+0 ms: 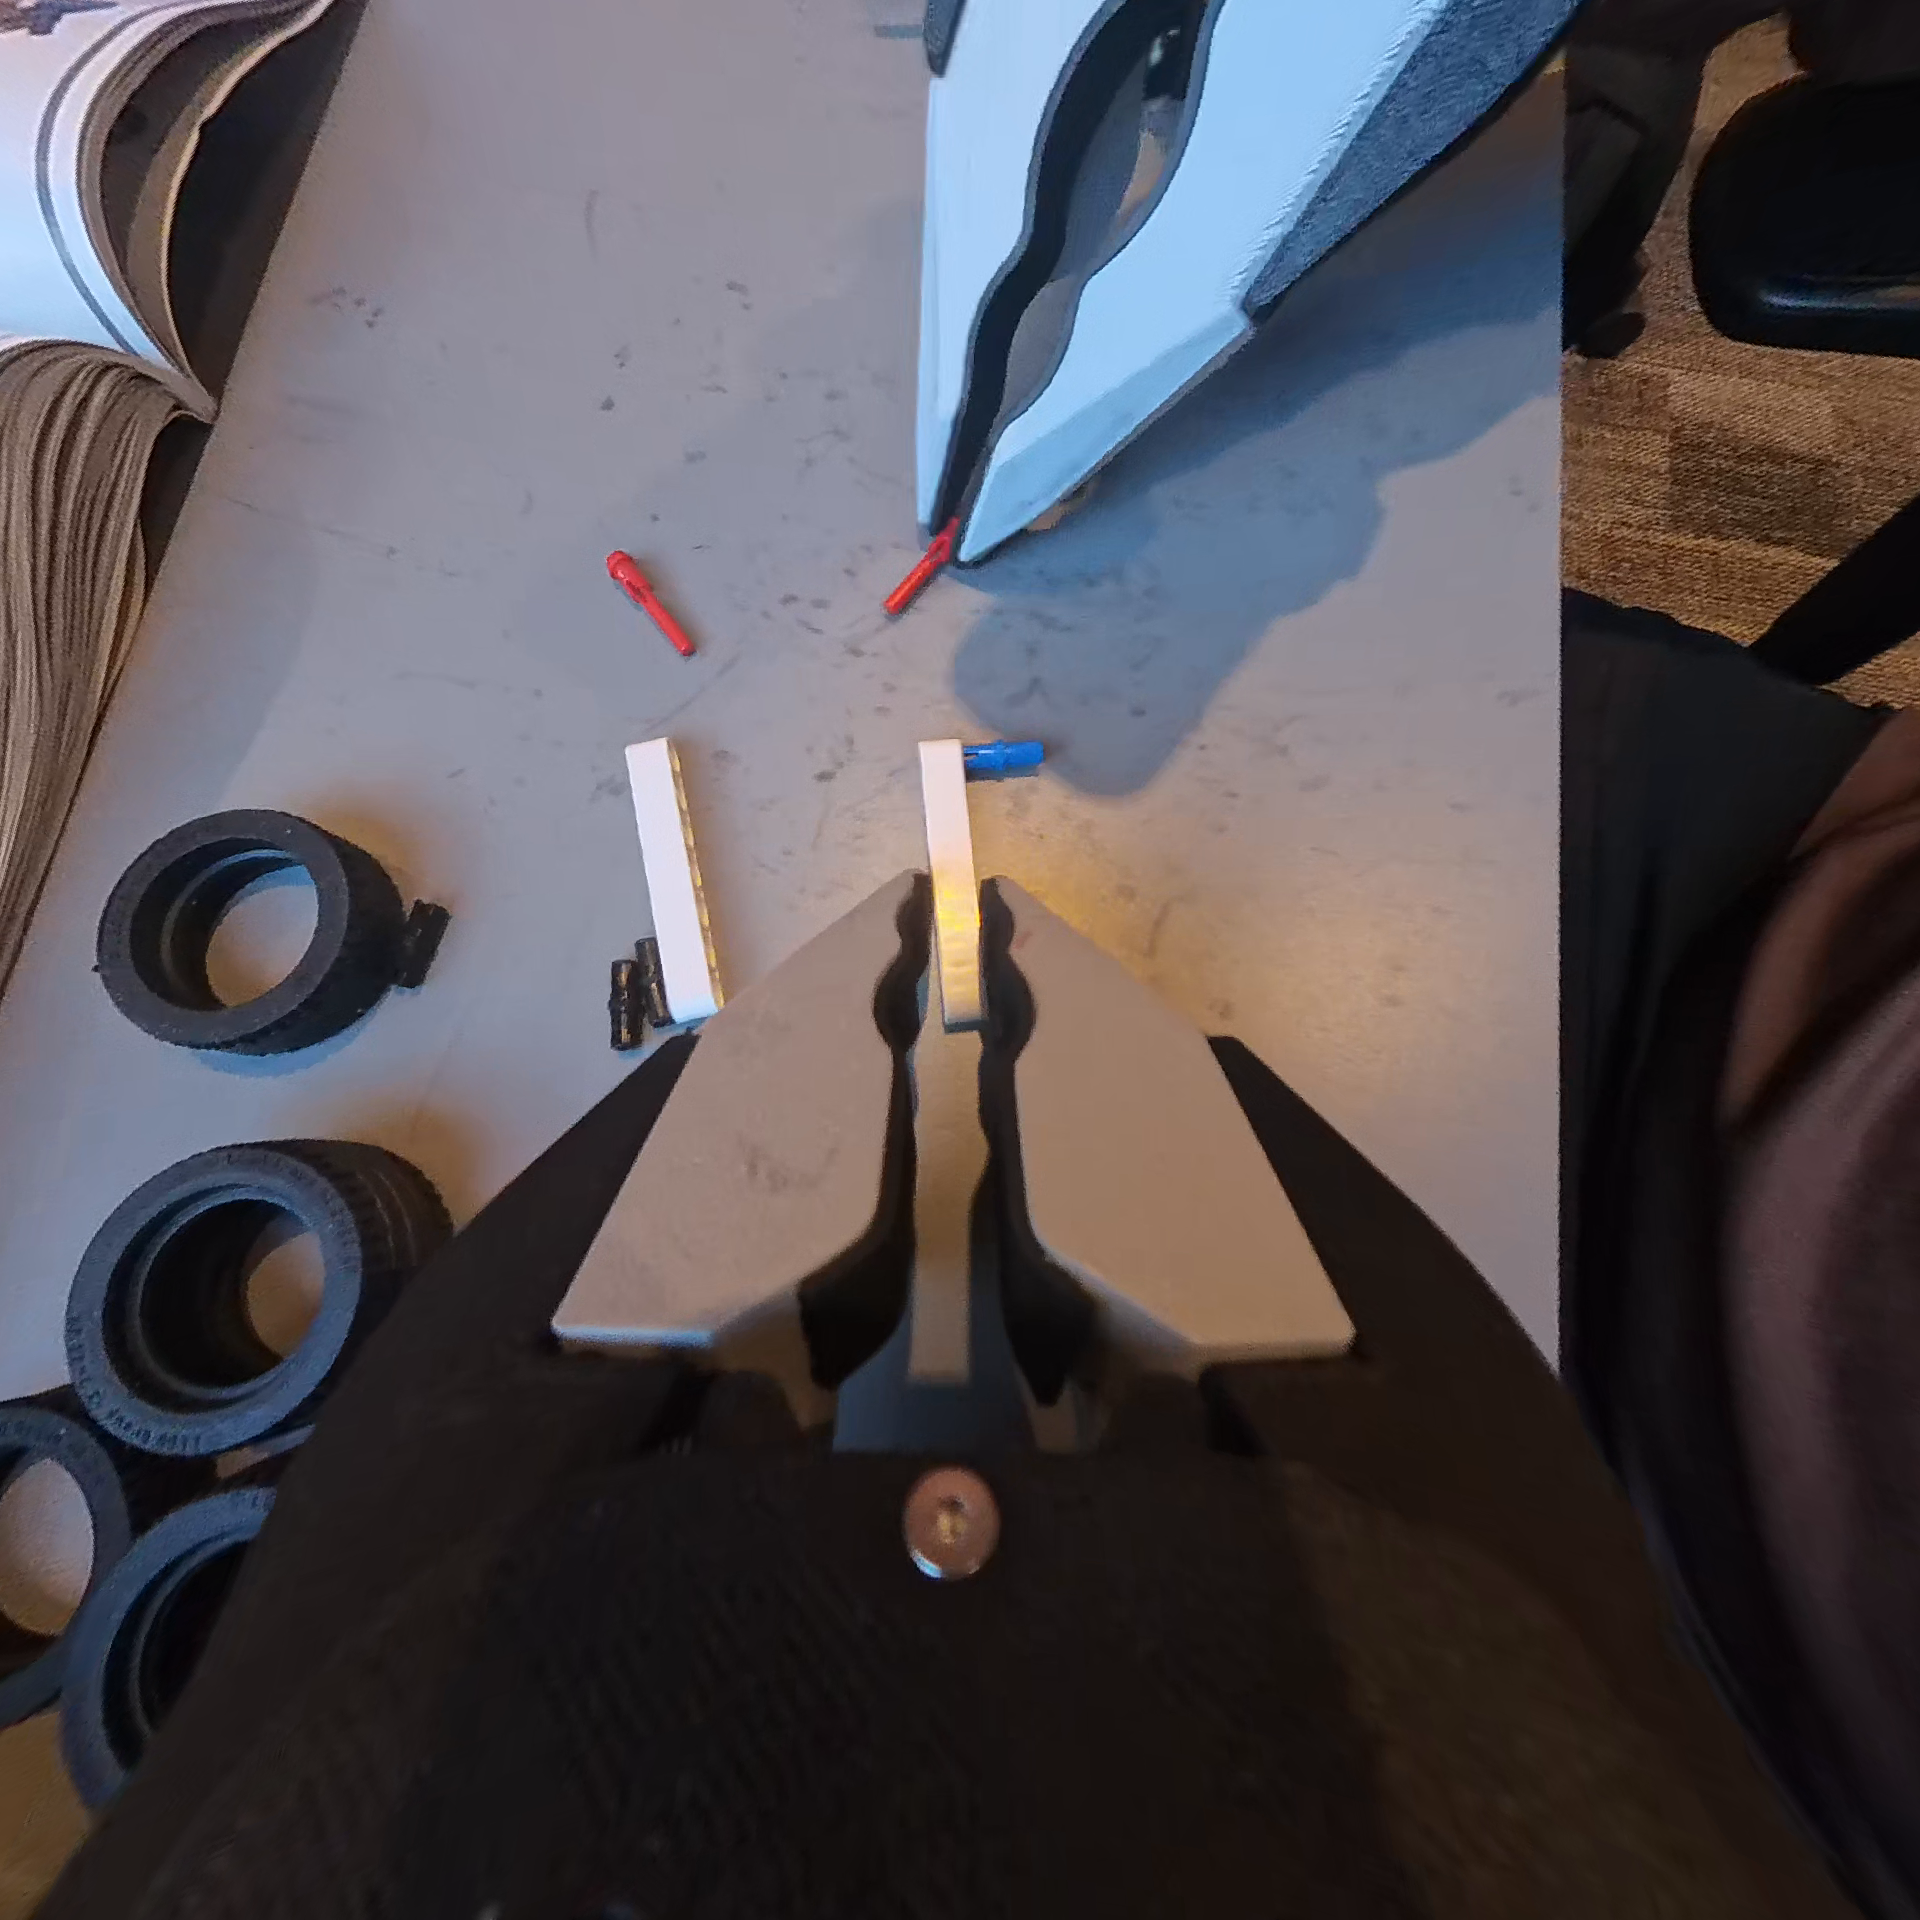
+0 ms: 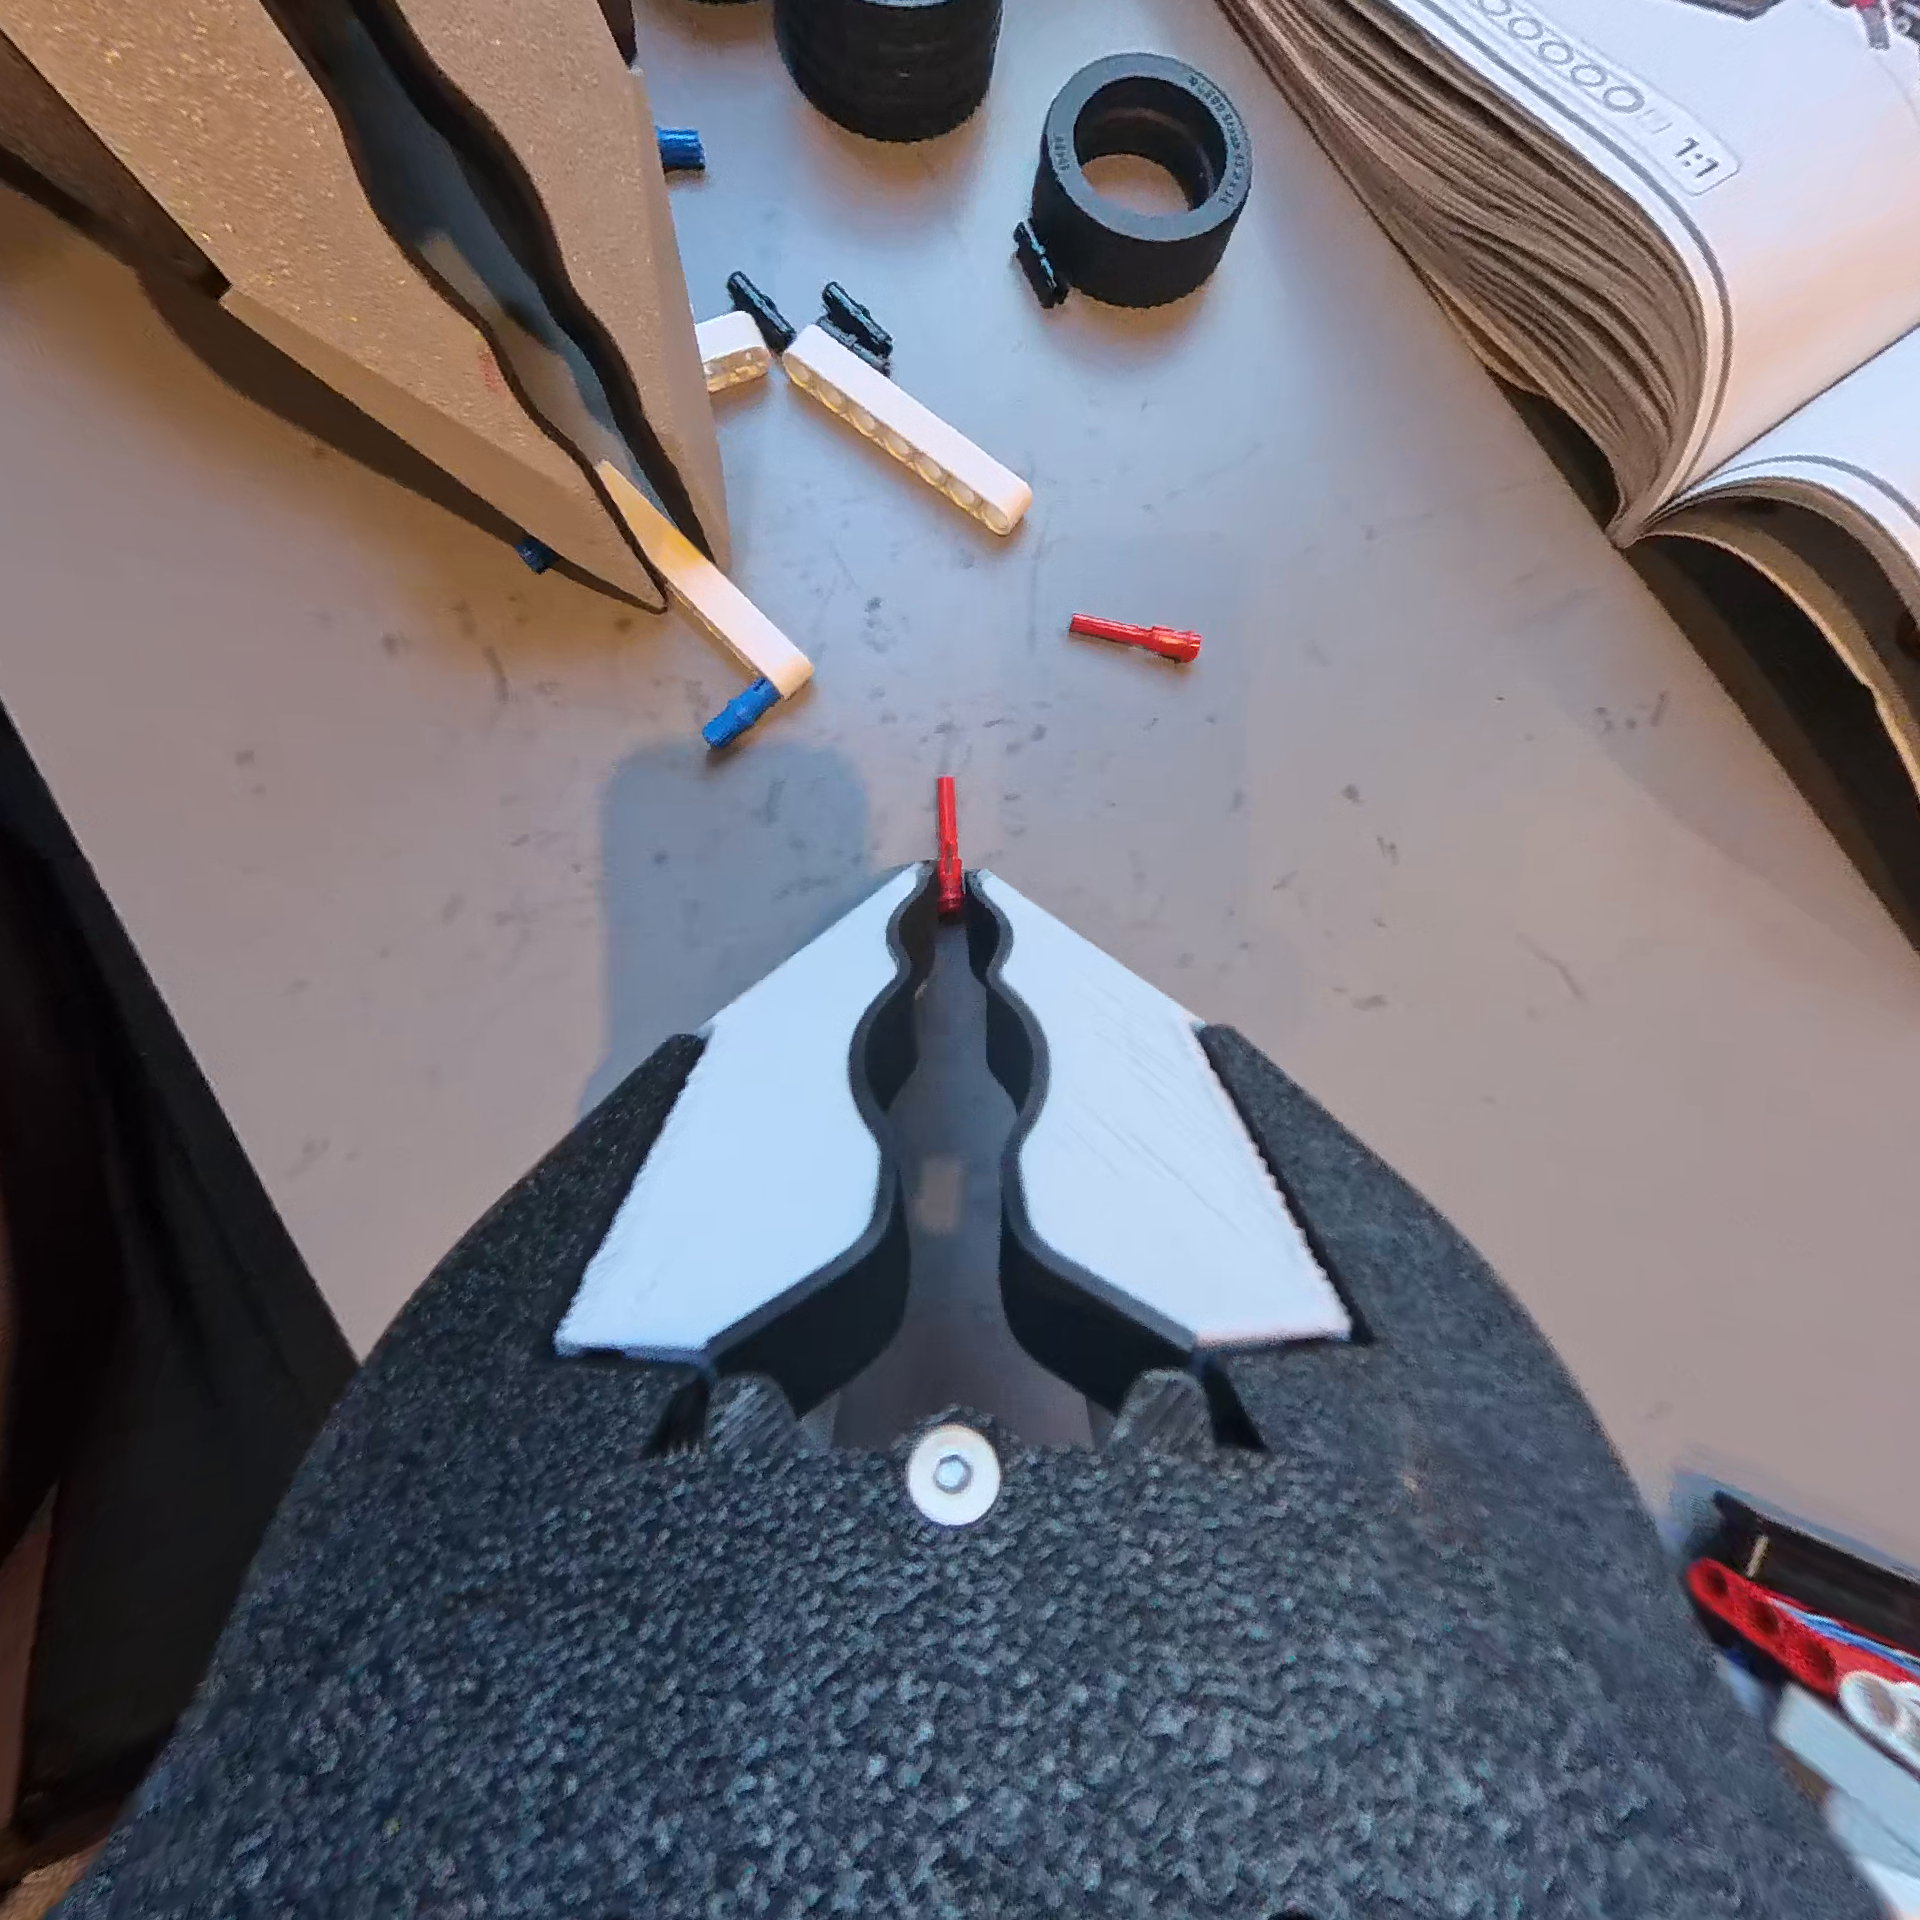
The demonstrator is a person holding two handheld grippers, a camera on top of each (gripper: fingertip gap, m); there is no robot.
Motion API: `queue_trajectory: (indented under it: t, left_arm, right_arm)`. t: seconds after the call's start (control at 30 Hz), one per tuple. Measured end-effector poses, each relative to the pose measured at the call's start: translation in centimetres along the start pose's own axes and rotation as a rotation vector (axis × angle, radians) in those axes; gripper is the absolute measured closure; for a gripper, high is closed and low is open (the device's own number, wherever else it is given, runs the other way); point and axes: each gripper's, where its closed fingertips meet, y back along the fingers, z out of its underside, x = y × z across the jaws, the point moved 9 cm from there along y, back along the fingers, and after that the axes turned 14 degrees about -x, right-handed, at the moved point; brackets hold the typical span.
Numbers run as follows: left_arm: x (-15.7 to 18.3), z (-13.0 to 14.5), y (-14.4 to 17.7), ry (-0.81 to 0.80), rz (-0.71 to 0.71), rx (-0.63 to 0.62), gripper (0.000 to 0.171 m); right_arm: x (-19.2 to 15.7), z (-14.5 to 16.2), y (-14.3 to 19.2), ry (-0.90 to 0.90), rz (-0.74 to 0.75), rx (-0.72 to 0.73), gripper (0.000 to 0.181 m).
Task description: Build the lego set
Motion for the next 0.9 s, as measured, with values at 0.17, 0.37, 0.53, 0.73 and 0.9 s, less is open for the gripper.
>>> queue_trajectory:
  t: [0.17, 0.37, 0.53, 0.73, 0.9]
  left_arm:
    - [0.1, -0.3, -0.2, 0.010, 0.004, 0.000, 0.165]
    - [0.3, -0.6, -0.4, 0.015, -0.016, 0.000, 0.161]
    - [0.2, -1.2, -0.7, 0.080, -0.018, -0.004, 0.166]
    - [0.7, -1.6, -1.0, 0.149, -0.063, 0.006, 0.166]
    - [1.3, -1.8, -1.2, 0.189, -0.111, 0.006, 0.166]
  right_arm:
    - [-1.9, 0.1, 0.3, -0.120, -0.067, 0.047, 0.177]
    - [-4.5, 0.6, 0.5, -0.203, -0.058, 0.067, 0.177]
    - [-5.7, 0.6, 0.9, -0.265, -0.070, 0.121, 0.177]
    - [-5.7, 0.2, 0.6, -0.337, -0.003, 0.150, 0.177]
    - [-6.1, 0.2, 0.2, -0.350, 0.078, 0.114, 0.177]
